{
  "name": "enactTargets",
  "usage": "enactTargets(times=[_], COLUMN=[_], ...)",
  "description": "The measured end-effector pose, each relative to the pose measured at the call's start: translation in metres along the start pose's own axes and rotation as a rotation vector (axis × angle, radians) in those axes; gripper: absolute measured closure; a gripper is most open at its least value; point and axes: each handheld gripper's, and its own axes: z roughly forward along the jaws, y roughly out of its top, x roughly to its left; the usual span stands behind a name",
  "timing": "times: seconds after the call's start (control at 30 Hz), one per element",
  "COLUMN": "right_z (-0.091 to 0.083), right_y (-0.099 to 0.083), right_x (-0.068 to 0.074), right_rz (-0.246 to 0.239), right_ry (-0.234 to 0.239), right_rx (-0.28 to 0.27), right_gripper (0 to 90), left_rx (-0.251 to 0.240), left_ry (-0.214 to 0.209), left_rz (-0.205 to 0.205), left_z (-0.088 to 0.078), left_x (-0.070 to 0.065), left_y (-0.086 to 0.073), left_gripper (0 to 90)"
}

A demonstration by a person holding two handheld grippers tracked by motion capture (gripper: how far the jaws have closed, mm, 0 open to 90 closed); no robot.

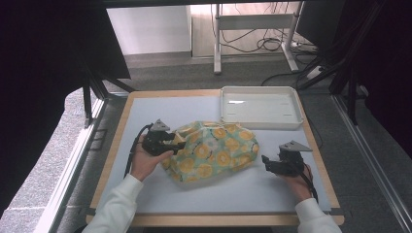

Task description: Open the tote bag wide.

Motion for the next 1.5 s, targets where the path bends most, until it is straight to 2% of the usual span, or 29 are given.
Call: enactTargets(times=[0.13, 0.4, 0.63, 0.83, 0.93, 1.07, 1.1, 1.13, 1.27, 1.5], right_z=[-0.002, -0.001, 0.001, 0.001, 0.001, 0.002, 0.002, 0.002, 0.001, 0.001], right_y=[0.001, 0.0, 0.0, 0.0, 0.0, 0.0, 0.0, 0.0, 0.0, 0.0], right_x=[0.0, 0.0, 0.0, 0.002, 0.002, 0.002, 0.002, 0.002, 0.002, 0.002], right_rz=[0.012, 0.008, 0.005, 0.0, -0.001, -0.006, -0.008, -0.008, -0.009, -0.01], right_ry=[0.005, 0.006, -0.001, -0.003, -0.007, -0.009, -0.01, -0.01, -0.015, -0.022], right_rx=[-0.012, -0.001, 0.011, 0.013, 0.015, 0.017, 0.017, 0.017, 0.017, 0.016], right_gripper=[21.7, 21.4, 21.1, 20.8, 20.8, 20.7, 20.7, 20.7, 20.7, 20.7], left_rx=[0.026, 0.045, 0.066, 0.124, 0.143, 0.168, 0.173, 0.176, 0.175, 0.157], left_ry=[-0.014, -0.011, -0.051, -0.056, -0.046, -0.035, -0.038, -0.043, -0.068, -0.088], left_rz=[0.029, 0.034, 0.053, 0.05, 0.033, 0.029, 0.028, 0.024, 0.025, 0.014], left_z=[0.008, 0.02, 0.031, 0.043, 0.047, 0.051, 0.052, 0.053, 0.051, 0.045], left_x=[-0.001, 0.004, 0.007, 0.015, 0.019, 0.023, 0.025, 0.025, 0.026, 0.026], left_y=[0.004, 0.011, 0.015, 0.009, 0.005, 0.001, 0.0, -0.001, -0.002, -0.002], left_gripper=[40.8, 42.0, 42.9, 46.0, 52.0, 63.5, 70.5, 70.5, 82.5, 87.7])
